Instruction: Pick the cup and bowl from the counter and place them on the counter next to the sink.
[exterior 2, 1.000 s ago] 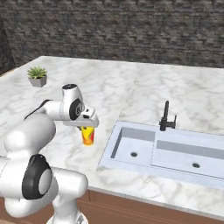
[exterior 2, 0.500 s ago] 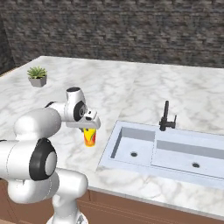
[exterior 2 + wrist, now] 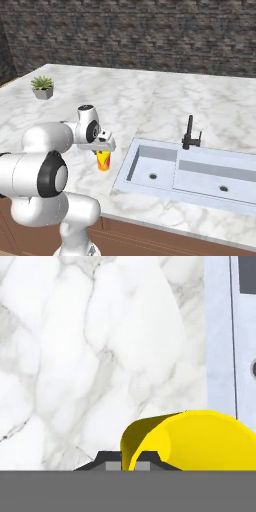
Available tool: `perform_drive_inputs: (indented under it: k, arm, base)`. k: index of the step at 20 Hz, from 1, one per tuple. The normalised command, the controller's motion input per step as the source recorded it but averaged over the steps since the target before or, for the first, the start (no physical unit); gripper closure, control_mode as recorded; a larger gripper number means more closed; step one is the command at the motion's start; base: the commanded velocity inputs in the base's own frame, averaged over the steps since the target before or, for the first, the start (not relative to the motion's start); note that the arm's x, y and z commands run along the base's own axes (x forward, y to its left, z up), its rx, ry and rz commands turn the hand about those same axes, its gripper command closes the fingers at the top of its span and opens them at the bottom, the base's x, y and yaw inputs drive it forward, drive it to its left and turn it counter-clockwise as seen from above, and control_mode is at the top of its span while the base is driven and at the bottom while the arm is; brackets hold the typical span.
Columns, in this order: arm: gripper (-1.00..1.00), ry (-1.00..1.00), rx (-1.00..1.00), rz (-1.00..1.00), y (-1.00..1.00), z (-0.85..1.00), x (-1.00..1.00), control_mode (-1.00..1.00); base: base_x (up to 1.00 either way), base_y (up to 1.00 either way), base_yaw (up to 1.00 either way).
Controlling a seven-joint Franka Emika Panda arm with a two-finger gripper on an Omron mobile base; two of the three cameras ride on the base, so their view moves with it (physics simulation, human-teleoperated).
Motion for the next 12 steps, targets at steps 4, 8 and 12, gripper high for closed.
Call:
perform_drive_inputs:
  k: [4, 8, 12]
  arm:
    - [1.00, 0.00, 0.00, 0.00, 0.00, -0.29, 0.00, -1.00]
    - [1.00, 0.00, 0.00, 0.00, -0.01, -0.34, 0.00, -1.00]
    - [1.00, 0.00, 0.00, 0.00, 0.00, -0.34, 0.00, -1.00]
  base:
    - [0.00, 0.00, 0.00]
    - [0.00, 0.00, 0.00]
    - [0.00, 0.00, 0.00]
